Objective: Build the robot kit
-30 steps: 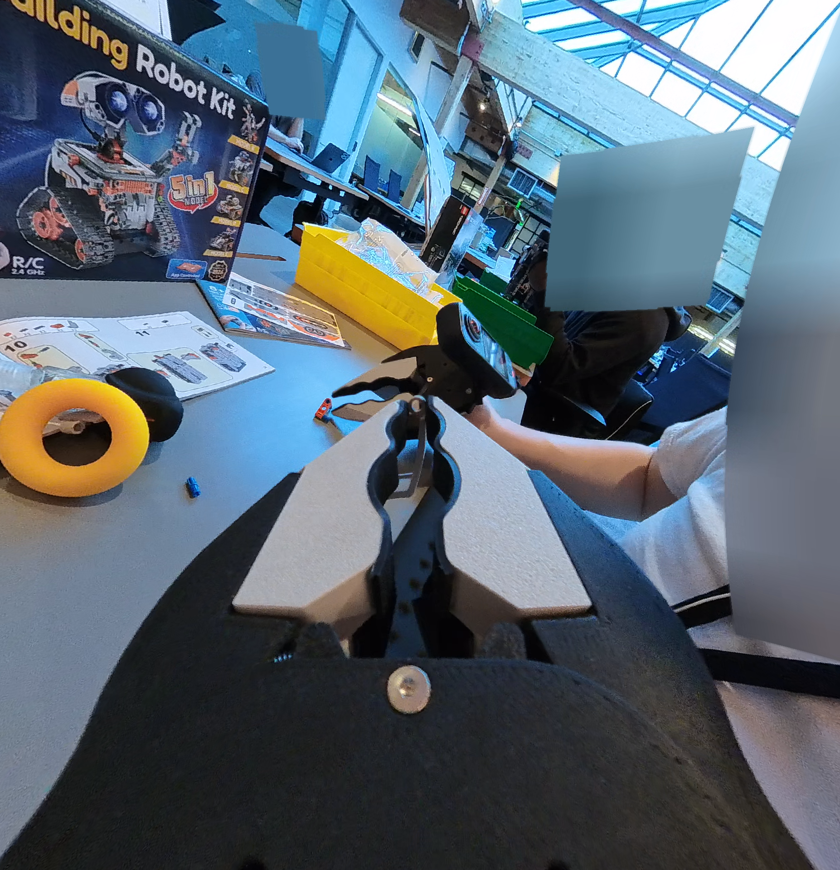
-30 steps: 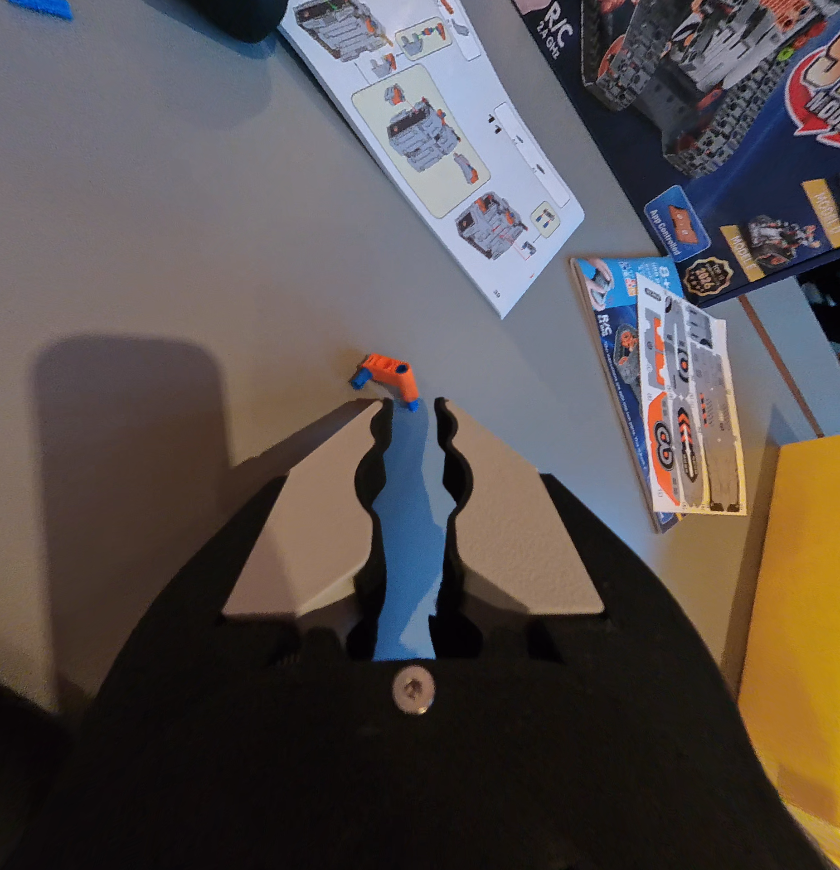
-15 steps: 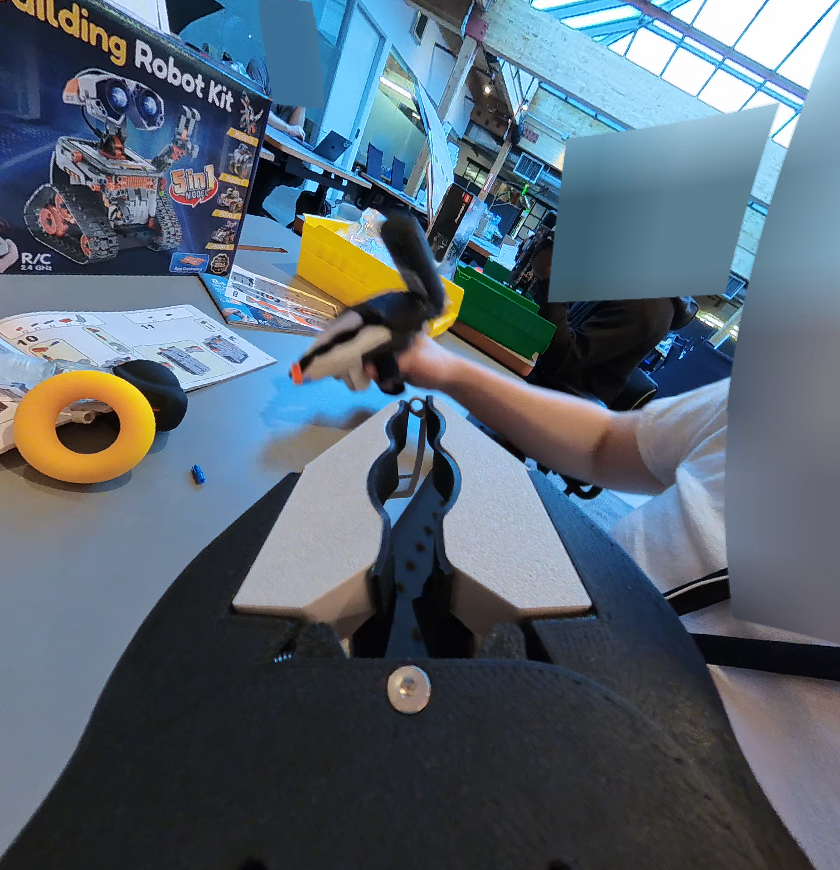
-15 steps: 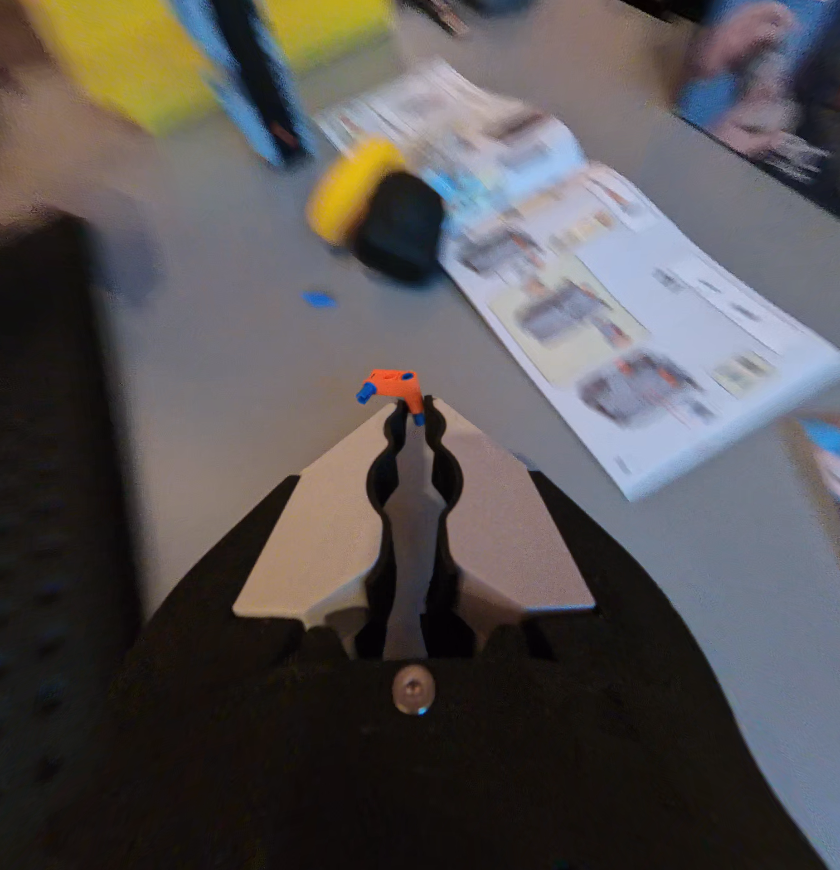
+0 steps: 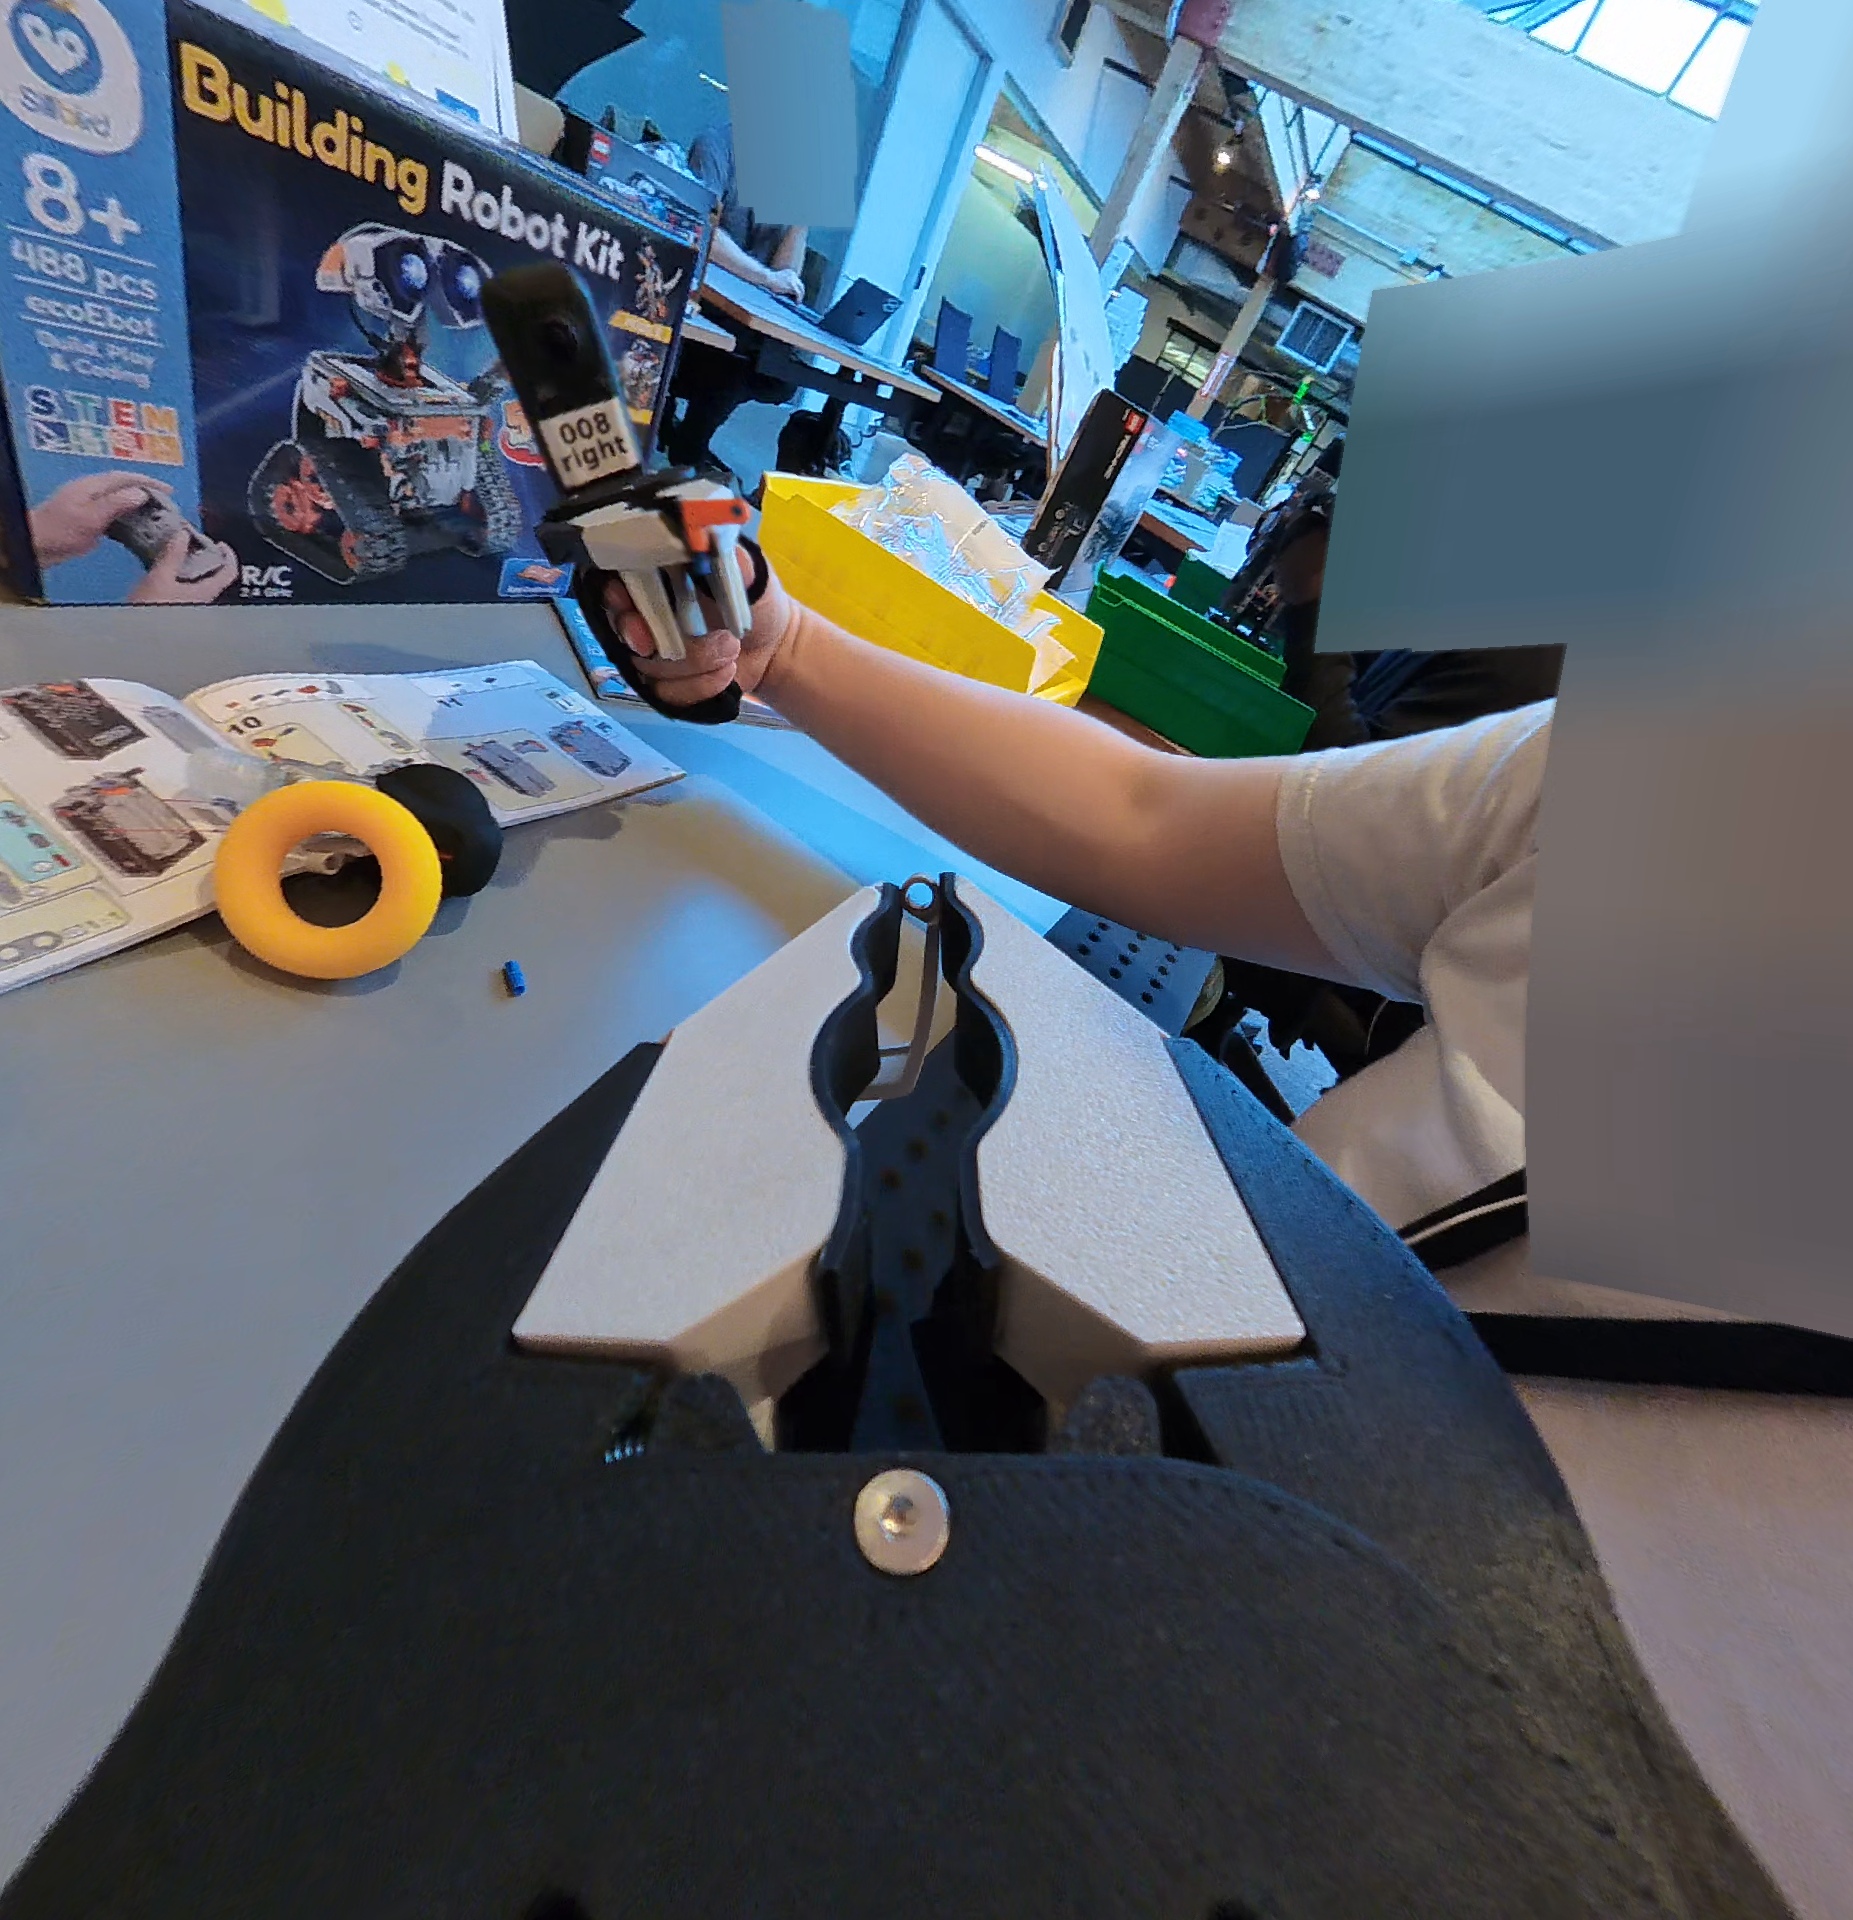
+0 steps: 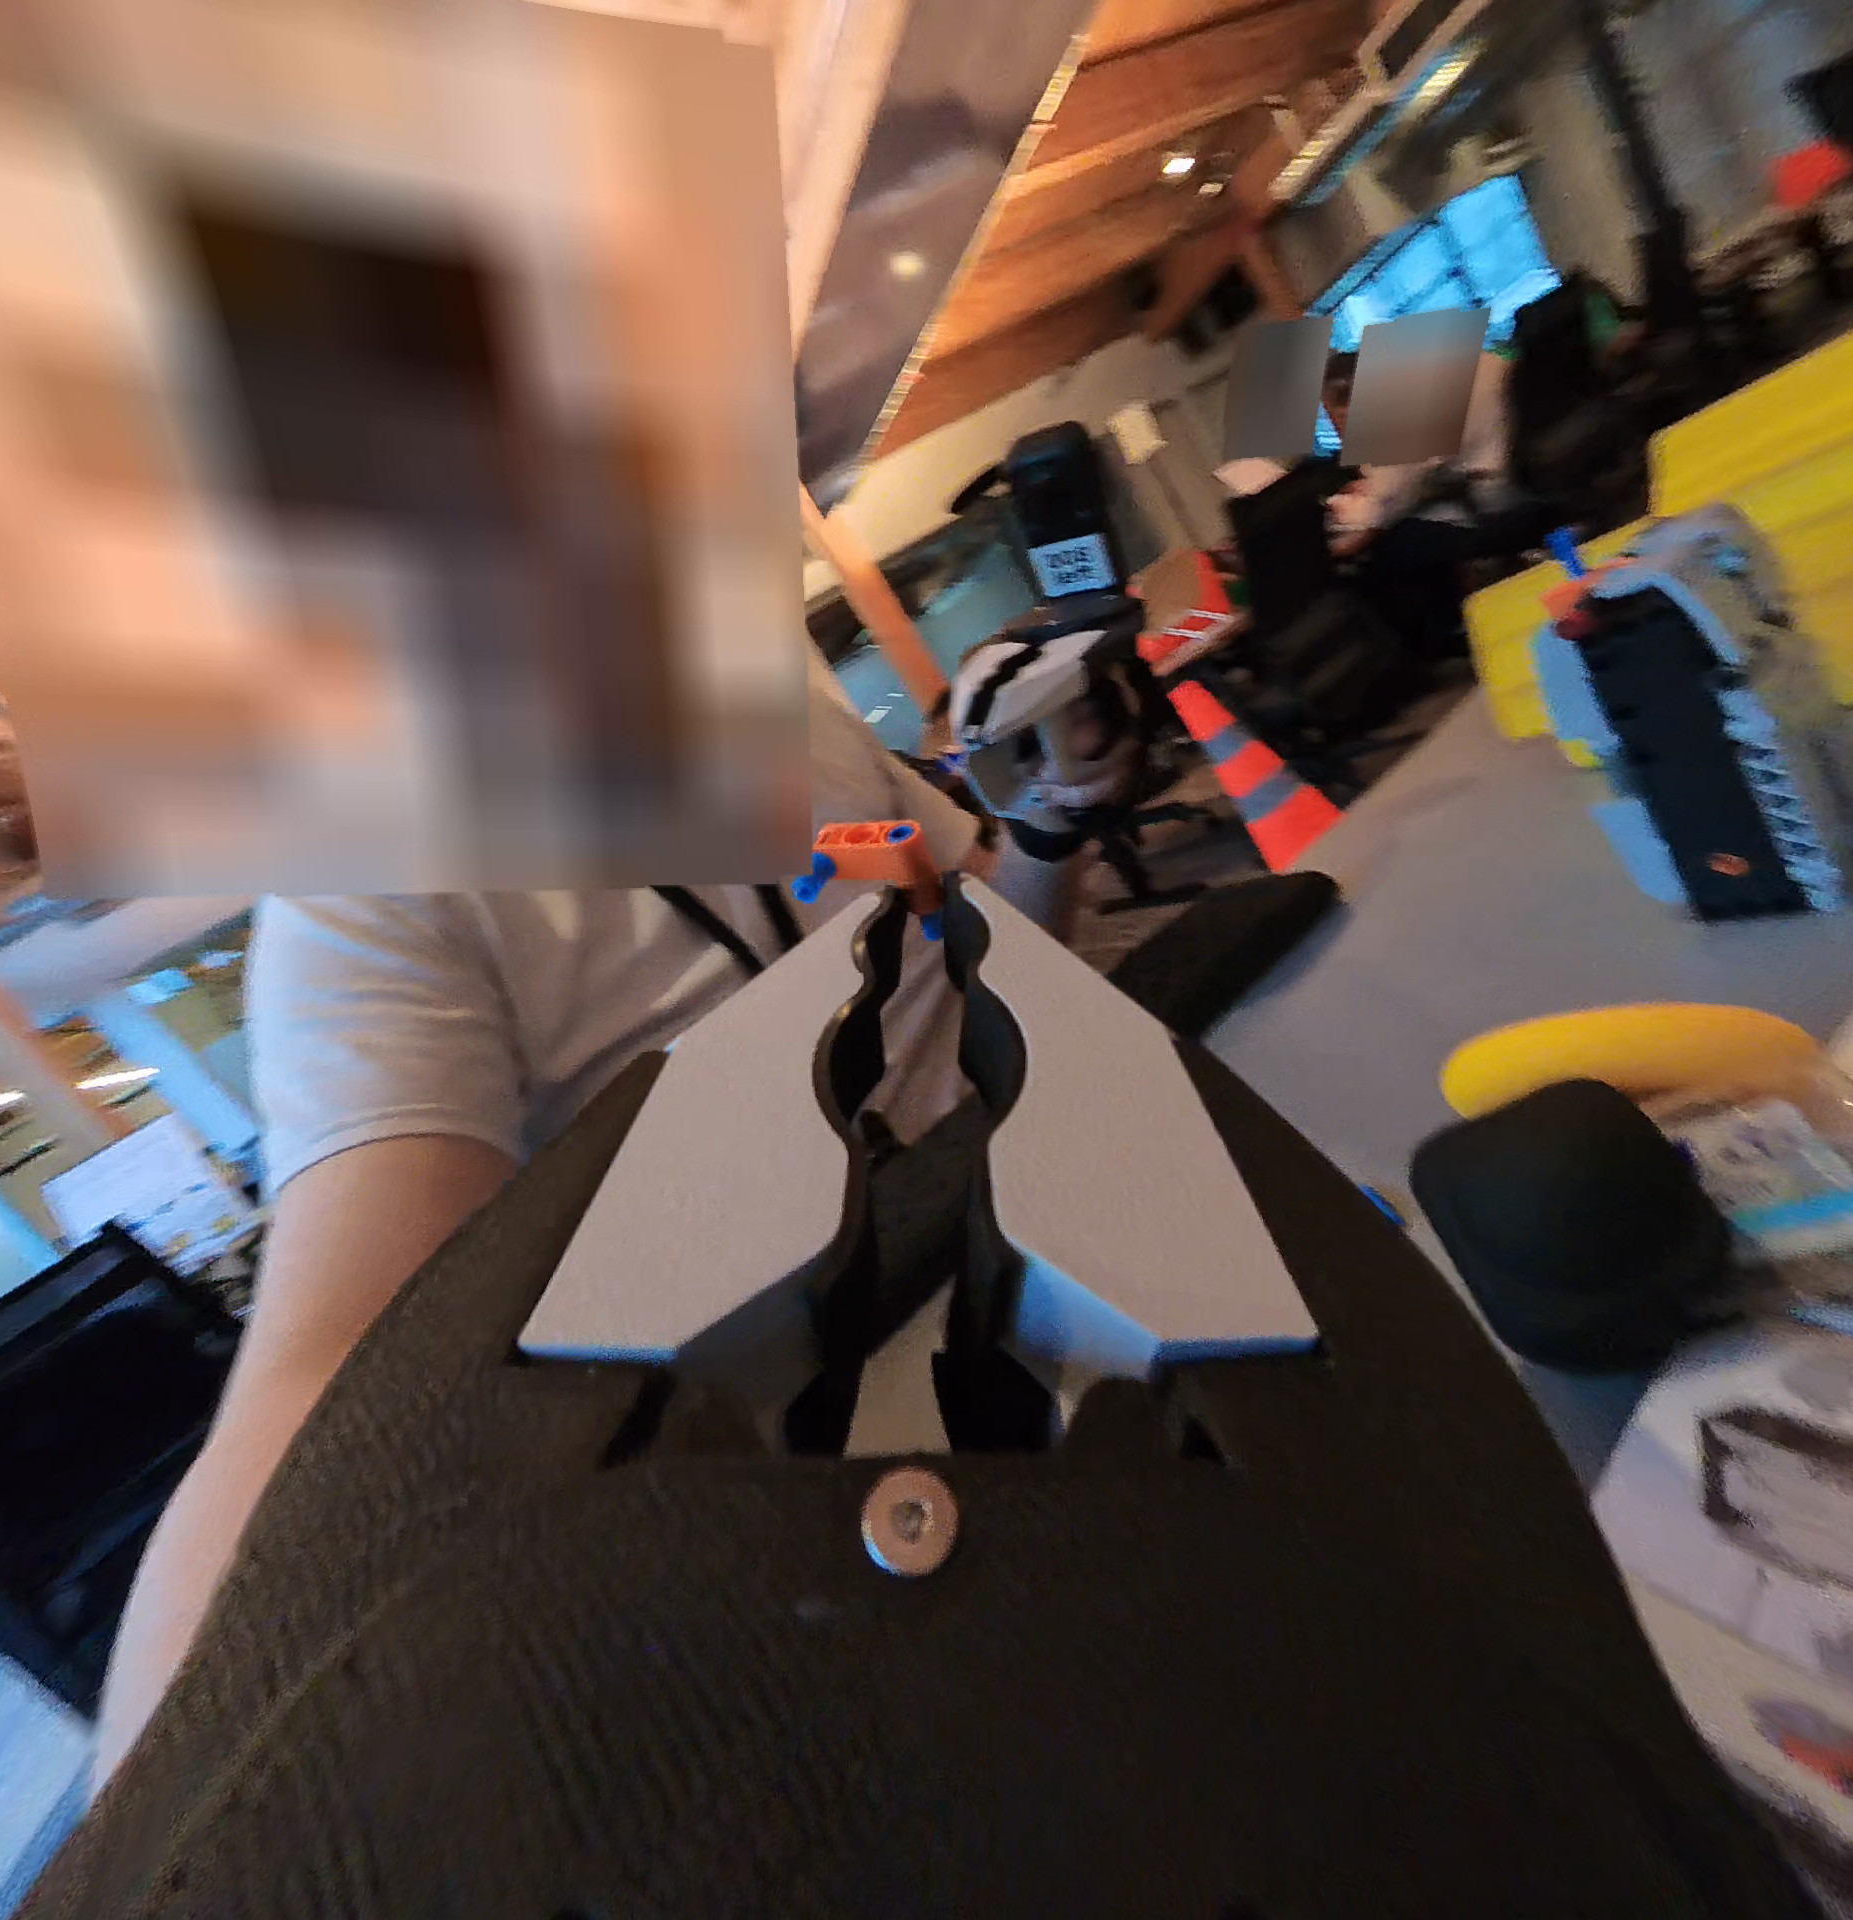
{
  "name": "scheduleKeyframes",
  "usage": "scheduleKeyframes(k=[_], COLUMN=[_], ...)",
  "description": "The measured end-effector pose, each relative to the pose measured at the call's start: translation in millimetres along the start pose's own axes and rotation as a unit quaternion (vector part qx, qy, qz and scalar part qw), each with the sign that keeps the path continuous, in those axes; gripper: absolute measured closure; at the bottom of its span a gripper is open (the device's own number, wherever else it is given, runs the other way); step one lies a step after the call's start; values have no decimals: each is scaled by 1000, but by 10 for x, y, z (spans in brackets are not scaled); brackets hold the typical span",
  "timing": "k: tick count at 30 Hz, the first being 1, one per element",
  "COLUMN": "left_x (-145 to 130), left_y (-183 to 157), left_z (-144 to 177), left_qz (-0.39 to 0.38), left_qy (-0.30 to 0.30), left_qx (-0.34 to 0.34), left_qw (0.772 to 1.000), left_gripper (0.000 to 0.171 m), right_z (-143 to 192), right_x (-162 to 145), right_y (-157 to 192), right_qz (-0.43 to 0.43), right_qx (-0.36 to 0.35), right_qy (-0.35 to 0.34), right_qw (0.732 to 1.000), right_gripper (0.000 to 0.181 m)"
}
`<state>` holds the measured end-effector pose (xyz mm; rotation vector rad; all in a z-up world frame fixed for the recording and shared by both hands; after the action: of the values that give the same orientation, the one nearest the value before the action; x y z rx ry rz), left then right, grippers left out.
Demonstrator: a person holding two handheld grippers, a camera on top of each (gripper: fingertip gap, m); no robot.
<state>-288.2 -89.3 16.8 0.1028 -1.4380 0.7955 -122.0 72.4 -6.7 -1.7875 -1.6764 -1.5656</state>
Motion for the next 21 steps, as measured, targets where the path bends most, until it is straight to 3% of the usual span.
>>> scheduleKeyframes(k=[6, 21], left_x=[1, -34], left_y=[-18, 1], left_z=[26, 30], left_qz=[-2, 2], left_qy=[0, 3], left_qx=[12, 17], left_qw=[1000, 1000], left_gripper=[166, 166], right_z=[-36, -67], right_x=[9, -37], right_y=[83, 141], right_qz=[0, -13], right_qx=[89, 107], right_qy=[6, 32], right_qw=[996, 994], right_gripper=[175, 176])
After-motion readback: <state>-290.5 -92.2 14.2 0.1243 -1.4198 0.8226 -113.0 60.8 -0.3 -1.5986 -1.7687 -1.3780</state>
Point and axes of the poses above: each gripper's, where its closed fingertips meet, z back along the fingers, x out of its top, y = z × x across the jaws, the point moved 2 cm from there along z, back along the fingers, and after that the axes turned 13 degrees about x, right-handed, at the moved point
